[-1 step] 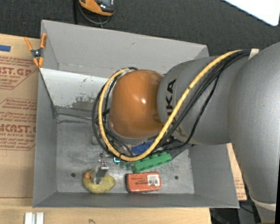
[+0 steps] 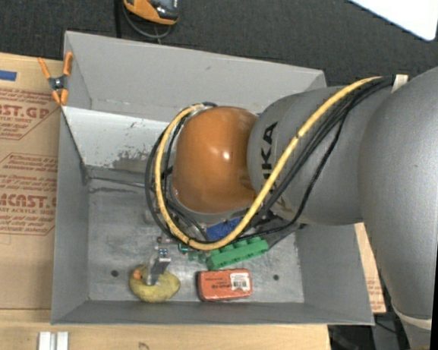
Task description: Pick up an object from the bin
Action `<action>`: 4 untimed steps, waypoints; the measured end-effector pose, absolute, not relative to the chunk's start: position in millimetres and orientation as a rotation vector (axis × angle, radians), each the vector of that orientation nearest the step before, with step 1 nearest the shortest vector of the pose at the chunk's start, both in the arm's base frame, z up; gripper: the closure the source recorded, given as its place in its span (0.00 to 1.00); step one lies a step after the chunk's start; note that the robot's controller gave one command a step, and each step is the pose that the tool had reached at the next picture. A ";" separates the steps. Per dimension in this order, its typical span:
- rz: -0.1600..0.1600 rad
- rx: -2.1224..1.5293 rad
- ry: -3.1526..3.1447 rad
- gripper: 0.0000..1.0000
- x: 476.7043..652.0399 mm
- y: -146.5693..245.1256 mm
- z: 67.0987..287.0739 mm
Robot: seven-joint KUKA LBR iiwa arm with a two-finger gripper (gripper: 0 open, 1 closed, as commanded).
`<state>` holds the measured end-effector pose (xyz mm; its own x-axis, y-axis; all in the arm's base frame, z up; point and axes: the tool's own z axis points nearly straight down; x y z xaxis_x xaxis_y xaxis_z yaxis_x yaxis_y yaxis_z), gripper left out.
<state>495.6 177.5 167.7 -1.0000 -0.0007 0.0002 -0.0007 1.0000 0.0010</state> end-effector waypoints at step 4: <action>-0.002 0.567 -3.091 1.00 509.5 155.4 183.6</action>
Offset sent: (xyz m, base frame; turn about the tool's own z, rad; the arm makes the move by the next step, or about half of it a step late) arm 0.0000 0.0000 0.0000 0.0000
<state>509.5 155.4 183.6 -0.9350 -0.3547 -0.0009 -0.3547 0.9350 0.0014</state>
